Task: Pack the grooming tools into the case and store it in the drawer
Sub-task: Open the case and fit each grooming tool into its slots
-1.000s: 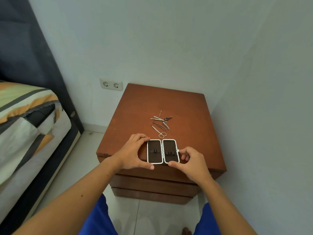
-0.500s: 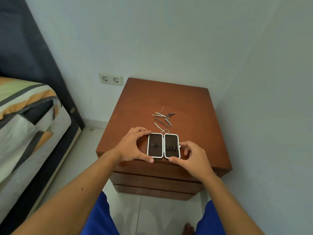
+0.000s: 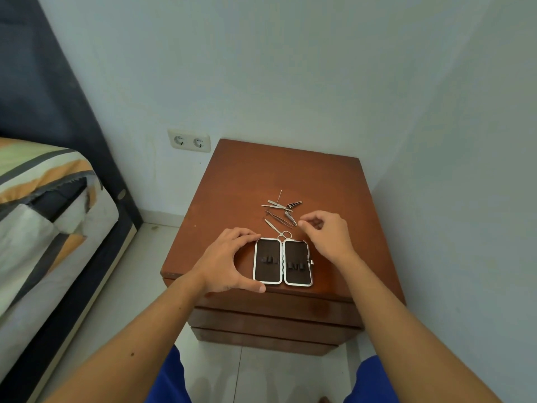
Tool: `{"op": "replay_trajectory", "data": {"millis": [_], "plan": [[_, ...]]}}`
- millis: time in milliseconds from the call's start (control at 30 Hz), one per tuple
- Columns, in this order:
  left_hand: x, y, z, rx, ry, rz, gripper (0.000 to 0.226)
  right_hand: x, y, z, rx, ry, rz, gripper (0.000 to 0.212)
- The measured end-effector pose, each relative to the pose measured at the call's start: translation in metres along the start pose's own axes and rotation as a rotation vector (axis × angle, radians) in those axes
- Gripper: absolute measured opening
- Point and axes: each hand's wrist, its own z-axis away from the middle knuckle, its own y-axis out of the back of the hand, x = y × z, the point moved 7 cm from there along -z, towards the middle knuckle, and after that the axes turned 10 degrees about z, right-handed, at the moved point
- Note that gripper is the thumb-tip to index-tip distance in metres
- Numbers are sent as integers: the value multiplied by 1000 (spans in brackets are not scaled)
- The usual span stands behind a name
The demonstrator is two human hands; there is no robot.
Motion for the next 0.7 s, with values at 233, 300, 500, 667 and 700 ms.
{"op": "replay_trajectory", "data": {"millis": [233,300,500,667,700], "plan": [[4,2,0,9,-14,-29,119,-3,-35,-42,-51,-91,55,12],[3,3,0,8,-7,-22,121,-2,-37,-45,-66,-110,64,9],[2,5,-2,32,-15,-33,116,7,-22,-35,-31,-152,-152,11],[3,5,-2,34,-5,-49,115,16,-18,-12,-91,-158,-461,20],[3,5,-2,35,-7,-53,115,14,-17,-8,-111,-148,-515,25]]}}
